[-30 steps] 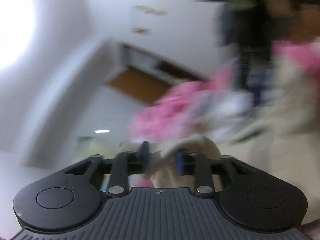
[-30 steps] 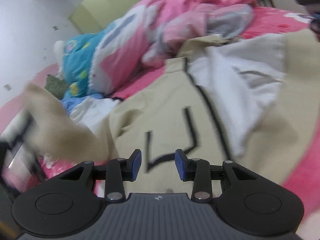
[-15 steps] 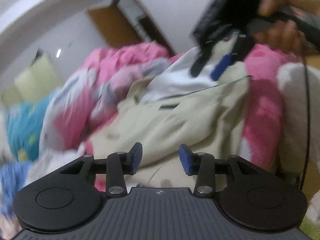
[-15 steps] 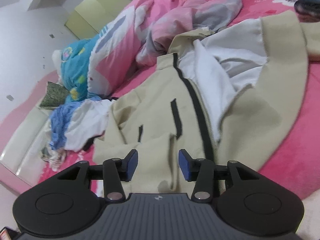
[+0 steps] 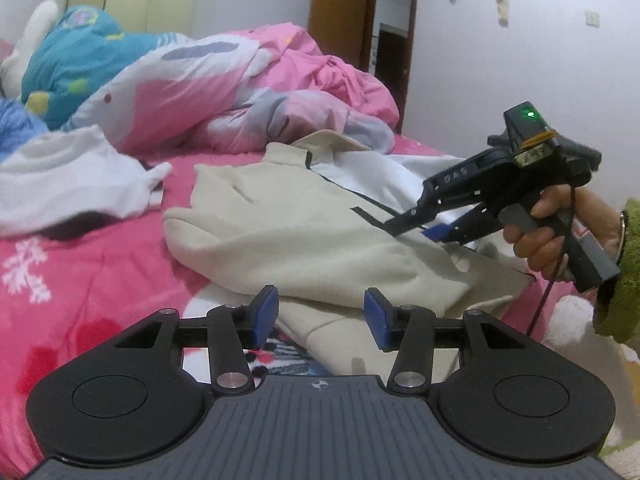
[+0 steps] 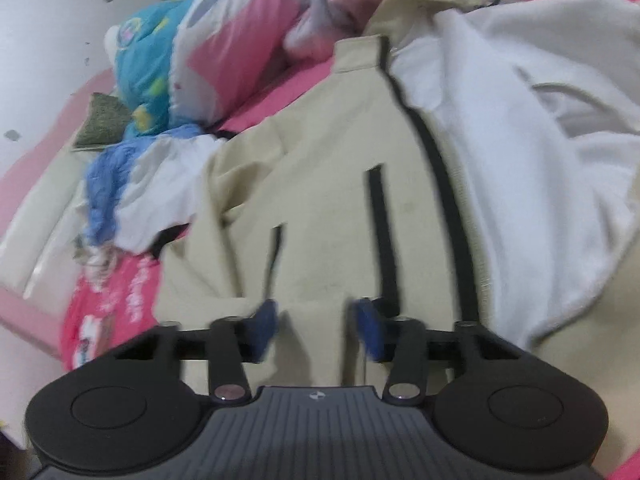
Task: Fold clothes
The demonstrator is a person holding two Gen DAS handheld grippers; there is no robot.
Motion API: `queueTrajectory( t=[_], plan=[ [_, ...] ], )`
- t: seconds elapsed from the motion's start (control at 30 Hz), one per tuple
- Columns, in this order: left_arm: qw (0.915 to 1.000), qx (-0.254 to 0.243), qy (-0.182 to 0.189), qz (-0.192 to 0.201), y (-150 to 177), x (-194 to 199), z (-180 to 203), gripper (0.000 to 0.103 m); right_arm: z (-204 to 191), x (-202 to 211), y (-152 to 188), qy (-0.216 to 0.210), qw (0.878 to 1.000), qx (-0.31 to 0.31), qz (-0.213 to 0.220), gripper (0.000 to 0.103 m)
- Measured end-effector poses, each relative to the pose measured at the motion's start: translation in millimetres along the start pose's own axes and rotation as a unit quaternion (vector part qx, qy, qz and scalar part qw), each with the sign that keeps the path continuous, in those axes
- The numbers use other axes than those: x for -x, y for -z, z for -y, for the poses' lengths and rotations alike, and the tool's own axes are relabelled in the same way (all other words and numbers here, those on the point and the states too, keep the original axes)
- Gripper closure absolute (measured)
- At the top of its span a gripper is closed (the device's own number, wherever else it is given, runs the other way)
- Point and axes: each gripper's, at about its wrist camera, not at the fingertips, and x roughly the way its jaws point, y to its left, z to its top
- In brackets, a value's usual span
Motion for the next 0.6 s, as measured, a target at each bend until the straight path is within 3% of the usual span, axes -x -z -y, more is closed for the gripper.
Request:
queueTrajectory(
  t=[0.07, 0.2, 0.33, 0.43, 0.53, 0.6],
  plan=[
    [0.9995, 0.029, 0.011, -0.003, 0, -3, -9, 0.055, -8, 5, 3, -0.051, 0.999, 0.004, 0.003, 0.073],
    [0.9937, 0.109, 0.026, -0.004, 1, 0, -37, 0.055, -41, 17, 20, -0.123, 0.991, 0.054, 0.001, 0.074],
    [0.983, 0.182, 0.023, 0.003, 4, 8, -68, 0.053, -87, 25, 58, -0.181, 0.97, 0.157, -0.04, 0.074],
    [0.9782, 0.206, 0.024, 0.002, 8, 11, -79, 0.052, -115, 25, 99, -0.177, 0.947, 0.254, -0.086, 0.071],
    [0.981, 0.192, 0.026, -0.007, 11, 11, -76, 0.051, -128, 20, 134, -0.125, 0.932, 0.312, -0.133, 0.067],
    [0.9858, 0.164, 0.031, -0.015, 14, 11, -68, 0.05, -127, 24, 147, -0.109, 0.93, 0.318, -0.15, 0.067]
  ],
)
